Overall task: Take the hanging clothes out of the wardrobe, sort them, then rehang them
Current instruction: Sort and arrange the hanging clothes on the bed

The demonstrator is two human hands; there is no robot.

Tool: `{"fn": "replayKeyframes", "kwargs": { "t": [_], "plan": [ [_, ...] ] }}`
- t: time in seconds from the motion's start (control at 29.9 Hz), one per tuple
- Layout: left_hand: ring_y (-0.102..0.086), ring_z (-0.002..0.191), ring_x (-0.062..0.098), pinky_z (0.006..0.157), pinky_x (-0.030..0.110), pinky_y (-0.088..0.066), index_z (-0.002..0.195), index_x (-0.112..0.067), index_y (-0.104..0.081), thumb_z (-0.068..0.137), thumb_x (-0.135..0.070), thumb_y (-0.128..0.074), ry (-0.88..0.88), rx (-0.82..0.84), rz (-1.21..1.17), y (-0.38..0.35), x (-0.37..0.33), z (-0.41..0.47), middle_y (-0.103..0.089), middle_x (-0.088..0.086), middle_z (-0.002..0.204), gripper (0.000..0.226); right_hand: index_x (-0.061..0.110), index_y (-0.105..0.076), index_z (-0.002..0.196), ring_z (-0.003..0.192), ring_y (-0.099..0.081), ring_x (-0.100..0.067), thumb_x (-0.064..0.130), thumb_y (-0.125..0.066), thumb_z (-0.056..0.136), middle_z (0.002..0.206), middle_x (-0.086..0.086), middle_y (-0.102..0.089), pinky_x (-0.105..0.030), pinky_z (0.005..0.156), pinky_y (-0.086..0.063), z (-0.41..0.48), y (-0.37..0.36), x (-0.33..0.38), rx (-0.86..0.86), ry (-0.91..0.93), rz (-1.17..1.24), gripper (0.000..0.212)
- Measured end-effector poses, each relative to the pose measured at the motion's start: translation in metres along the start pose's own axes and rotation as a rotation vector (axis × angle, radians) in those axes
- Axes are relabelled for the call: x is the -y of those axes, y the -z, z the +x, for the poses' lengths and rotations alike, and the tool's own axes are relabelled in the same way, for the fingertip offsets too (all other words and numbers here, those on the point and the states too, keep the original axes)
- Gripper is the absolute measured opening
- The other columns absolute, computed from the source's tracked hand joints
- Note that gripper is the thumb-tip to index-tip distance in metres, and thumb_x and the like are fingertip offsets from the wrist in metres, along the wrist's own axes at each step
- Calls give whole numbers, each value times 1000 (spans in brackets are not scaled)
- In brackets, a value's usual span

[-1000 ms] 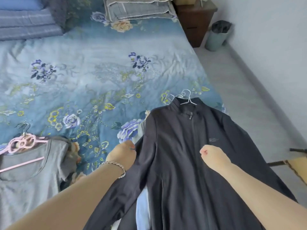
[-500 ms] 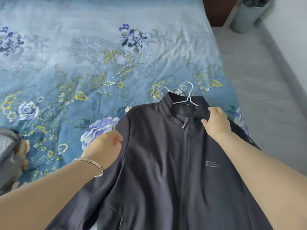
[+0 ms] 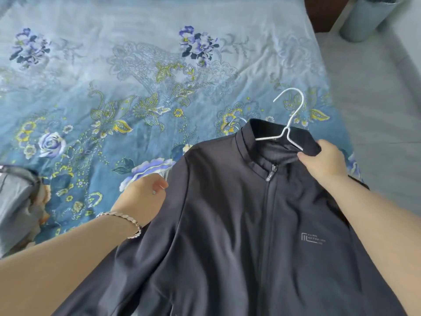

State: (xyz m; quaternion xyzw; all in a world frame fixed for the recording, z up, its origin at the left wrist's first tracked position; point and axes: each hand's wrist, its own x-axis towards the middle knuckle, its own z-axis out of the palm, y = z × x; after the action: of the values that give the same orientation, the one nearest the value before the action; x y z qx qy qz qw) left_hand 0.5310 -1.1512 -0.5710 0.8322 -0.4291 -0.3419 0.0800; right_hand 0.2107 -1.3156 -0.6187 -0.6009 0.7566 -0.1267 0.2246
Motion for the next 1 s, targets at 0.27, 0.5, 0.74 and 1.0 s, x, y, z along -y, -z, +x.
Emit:
{"fn": "replayKeyframes", "kwargs": {
  "t": [0.27,0.5,0.74,1.0],
  "plan": [
    [-52,83,24,76,26,-39,101,-25,-59,92,-11,-45,-5,-21,-14,51,-7,-54,-63,3,98,21,4,-51,63,49,-44,-30,54,-51,74,46,-2,-44,-26,48,-29,-121,81,46,-286,350,17,51],
    [-43,127,26,104,39,-38,142,-22,-32,84,-18,-64,-248,-30,-24,128,3,-141,-38,3,141,67,9,-50,56,44,-54,-33,62,-47,71,43,-8,-51,-27,44,-37,-243,172,112,-430,478,40,55],
    [-57,99,35,75,33,-37,93,-12,-55,97,-24,-48,-322,-135,-71,215,48,-250,-63,17,99,15,6,-58,65,39,-53,-32,47,-44,81,49,-7,-56,-21,42,-29,-377,251,204,-586,694,-113,46],
    [-47,77,26,58,31,-33,88,-9,-48,92,-32,-55,-470,-462,-348,364,112,-371,-50,-1,71,25,7,-59,101,80,-61,-36,39,-45,95,81,-12,-66,-31,61,-34,-494,332,317,-671,697,24,35]
  ]
}}
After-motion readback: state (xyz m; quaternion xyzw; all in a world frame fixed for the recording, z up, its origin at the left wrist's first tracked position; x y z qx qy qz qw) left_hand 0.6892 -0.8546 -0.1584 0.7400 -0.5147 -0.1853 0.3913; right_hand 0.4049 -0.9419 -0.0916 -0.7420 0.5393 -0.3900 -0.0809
